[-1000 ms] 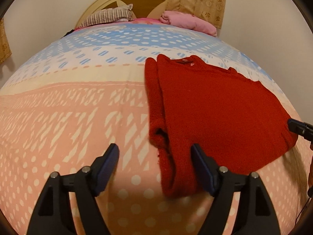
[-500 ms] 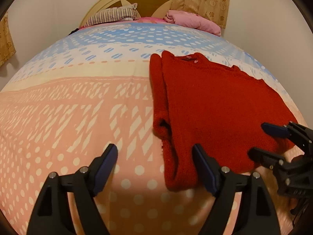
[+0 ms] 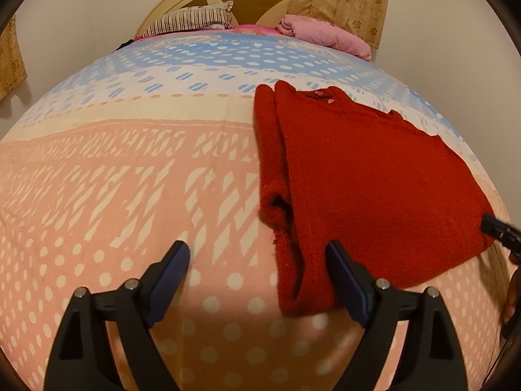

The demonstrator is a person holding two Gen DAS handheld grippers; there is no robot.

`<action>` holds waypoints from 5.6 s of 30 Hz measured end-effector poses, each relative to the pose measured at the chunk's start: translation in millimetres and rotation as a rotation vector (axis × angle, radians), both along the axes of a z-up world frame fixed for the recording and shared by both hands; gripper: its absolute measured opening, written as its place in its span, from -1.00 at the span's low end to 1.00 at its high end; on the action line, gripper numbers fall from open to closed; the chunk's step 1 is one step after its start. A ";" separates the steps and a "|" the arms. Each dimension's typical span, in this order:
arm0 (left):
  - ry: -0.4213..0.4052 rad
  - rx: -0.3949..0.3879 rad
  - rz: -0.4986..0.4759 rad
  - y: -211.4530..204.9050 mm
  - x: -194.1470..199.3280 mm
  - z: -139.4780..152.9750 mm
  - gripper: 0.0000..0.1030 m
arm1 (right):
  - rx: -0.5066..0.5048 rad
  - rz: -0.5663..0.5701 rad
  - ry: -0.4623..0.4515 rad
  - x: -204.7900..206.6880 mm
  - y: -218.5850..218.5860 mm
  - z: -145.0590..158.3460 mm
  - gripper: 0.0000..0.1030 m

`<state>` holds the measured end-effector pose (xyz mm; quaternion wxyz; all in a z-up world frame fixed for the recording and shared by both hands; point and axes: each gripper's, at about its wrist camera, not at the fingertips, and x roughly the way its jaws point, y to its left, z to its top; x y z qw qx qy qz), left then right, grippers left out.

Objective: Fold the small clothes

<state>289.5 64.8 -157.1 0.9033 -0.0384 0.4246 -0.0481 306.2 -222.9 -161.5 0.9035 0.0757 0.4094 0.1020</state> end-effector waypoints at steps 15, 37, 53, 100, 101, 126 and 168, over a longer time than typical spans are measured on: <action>-0.042 -0.065 -0.023 28.0 -19.6 21.4 0.78 | -0.226 0.115 -0.110 -38.3 59.9 27.0 0.29; 0.042 -0.252 -0.122 21.0 100.4 17.4 0.78 | -0.400 0.475 -0.222 -30.9 269.5 8.1 0.29; 0.112 -0.394 -0.152 22.0 143.5 -2.6 -0.67 | -0.420 0.539 -0.229 -21.6 287.9 2.3 -0.78; 0.072 -0.435 -0.265 -144.5 132.7 97.9 -0.74 | 0.100 0.221 -0.279 -51.7 63.4 57.0 -0.94; 0.075 -0.436 -0.270 -149.3 133.0 97.2 -0.74 | 0.105 0.215 -0.277 -52.8 58.5 56.5 -0.94; 0.121 -0.348 -0.456 -281.4 121.6 58.4 -0.73 | 0.280 -0.014 -0.132 -75.2 -55.4 2.8 -0.95; 0.015 -0.198 -0.389 -171.4 23.6 2.1 1.00 | 0.171 -0.118 -0.043 41.1 -67.6 38.2 -0.06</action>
